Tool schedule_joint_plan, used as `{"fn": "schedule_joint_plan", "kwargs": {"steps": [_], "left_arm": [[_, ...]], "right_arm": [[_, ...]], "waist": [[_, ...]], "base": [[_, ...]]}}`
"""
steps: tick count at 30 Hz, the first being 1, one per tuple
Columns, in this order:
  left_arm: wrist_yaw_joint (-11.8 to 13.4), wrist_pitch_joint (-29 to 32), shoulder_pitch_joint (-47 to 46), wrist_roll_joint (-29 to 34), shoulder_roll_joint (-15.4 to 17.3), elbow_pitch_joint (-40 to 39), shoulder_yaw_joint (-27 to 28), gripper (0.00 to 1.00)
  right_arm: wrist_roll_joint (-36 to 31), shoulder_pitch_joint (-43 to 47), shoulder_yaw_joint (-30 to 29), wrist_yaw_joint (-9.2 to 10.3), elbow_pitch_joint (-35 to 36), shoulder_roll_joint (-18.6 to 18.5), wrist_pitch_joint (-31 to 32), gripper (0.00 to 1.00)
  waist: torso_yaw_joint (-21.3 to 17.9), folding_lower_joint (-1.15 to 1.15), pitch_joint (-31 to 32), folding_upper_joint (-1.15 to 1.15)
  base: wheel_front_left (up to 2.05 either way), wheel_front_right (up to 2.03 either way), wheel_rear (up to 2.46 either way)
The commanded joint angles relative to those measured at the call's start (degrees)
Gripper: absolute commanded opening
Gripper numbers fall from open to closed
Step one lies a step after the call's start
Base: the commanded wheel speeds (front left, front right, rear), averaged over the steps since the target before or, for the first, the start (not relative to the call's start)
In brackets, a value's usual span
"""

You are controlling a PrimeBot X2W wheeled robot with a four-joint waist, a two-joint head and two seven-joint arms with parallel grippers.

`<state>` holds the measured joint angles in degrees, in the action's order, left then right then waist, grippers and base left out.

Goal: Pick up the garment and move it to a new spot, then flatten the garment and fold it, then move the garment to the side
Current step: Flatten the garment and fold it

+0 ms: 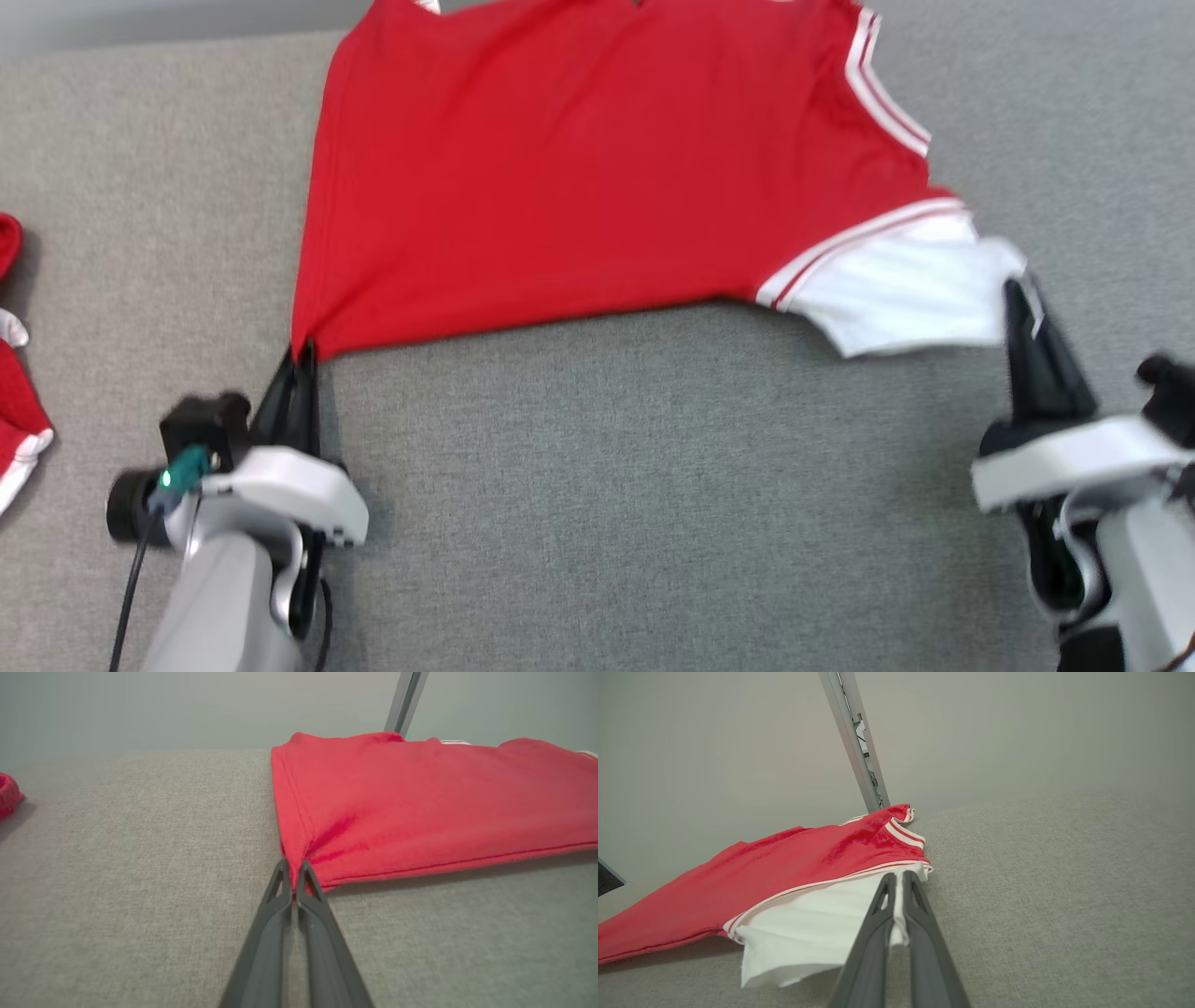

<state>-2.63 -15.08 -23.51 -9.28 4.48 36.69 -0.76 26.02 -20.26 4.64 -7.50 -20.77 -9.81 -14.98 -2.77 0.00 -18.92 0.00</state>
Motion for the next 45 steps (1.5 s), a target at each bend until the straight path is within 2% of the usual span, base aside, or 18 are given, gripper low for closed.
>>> {"fn": "schedule_joint_plan", "kwargs": {"steps": [1,8,18,28,38,45], "left_arm": [[-0.05,-0.11,2.37,-0.67,-0.03,-0.81,1.09,0.00],[-0.61,-0.11,10.19,-0.62,-0.94,-2.02,2.21,0.00],[-0.47,-0.11,21.50,-1.21,-1.30,-1.64,5.24,0.00],[-0.15,-0.11,29.94,-3.96,-1.32,-3.41,4.19,0.00],[-0.18,-0.11,25.96,-2.99,-1.44,-8.48,1.59,0.00],[0.38,-0.12,18.49,-1.51,-1.46,-7.46,-0.24,0.00]], "right_arm": [[-0.13,2.37,0.12,0.02,-0.35,-0.19,-0.29,0.00],[-0.92,9.77,-1.29,0.02,-2.58,1.01,-0.29,0.00],[-2.69,20.78,0.12,0.02,-6.95,2.29,-0.30,0.00],[-1.92,27.86,1.54,0.03,-5.60,1.36,-0.29,0.00],[-1.63,22.06,1.55,0.02,-2.11,1.85,-0.29,0.00],[-3.07,12.18,2.13,0.02,-4.59,1.03,-0.29,0.00]], "waist": [[-0.66,0.00,2.86,0.00],[-0.30,0.00,8.53,0.00],[-0.28,0.00,18.00,0.00],[-0.42,0.00,22.18,0.00],[-0.08,0.00,19.87,0.00],[0.37,0.00,16.11,0.00]], "base": [[0.00,0.00,0.00],[0.00,0.00,0.00],[0.00,0.00,0.00],[0.00,0.00,0.00],[0.00,0.00,0.00],[0.00,0.00,0.00]]}}
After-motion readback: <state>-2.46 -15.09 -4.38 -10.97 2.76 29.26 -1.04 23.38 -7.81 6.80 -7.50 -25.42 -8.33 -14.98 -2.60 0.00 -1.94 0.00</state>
